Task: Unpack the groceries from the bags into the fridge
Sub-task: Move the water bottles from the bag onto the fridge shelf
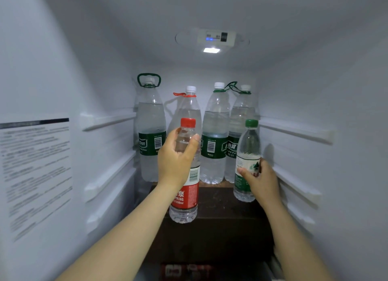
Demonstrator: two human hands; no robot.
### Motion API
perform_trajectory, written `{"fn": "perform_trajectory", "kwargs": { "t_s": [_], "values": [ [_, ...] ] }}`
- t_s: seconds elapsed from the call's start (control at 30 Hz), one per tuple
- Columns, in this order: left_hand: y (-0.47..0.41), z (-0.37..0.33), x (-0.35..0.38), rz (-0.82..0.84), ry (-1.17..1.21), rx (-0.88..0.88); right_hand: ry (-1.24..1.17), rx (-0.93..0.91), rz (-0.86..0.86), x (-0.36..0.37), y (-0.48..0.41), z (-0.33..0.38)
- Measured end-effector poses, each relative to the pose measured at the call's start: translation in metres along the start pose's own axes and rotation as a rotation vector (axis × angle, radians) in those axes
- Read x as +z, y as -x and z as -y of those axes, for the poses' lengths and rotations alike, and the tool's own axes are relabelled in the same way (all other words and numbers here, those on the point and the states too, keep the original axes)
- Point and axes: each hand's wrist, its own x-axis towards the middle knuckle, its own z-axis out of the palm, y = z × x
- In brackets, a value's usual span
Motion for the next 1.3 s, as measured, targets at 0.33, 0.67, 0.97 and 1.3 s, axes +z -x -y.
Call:
{"fn": "perform_trajectory", "kwargs": {
  "t_s": [0.33,0.67,0.97,1.3],
  "values": [
    [-0.003,0.006,0.005,-0.016,-0.014,0.017,-0.047,0.015,-0.021,0.007,-0.018,-0.013],
    [-0.013,0.025,0.046,-0.025,-0.006,0.004,-0.059,-0.007,-0.023,0.007,-0.015,-0.012],
    [-0.027,0.053,0.104,-0.063,-0.021,0.019,-0.071,-0.046,-0.041,0.011,-0.017,-0.019],
    [-0.039,0.069,0.142,-0.113,-0.089,0.119,-0.021,-0.100,-0.070,0.011,-0.017,-0.023]
  ]
}}
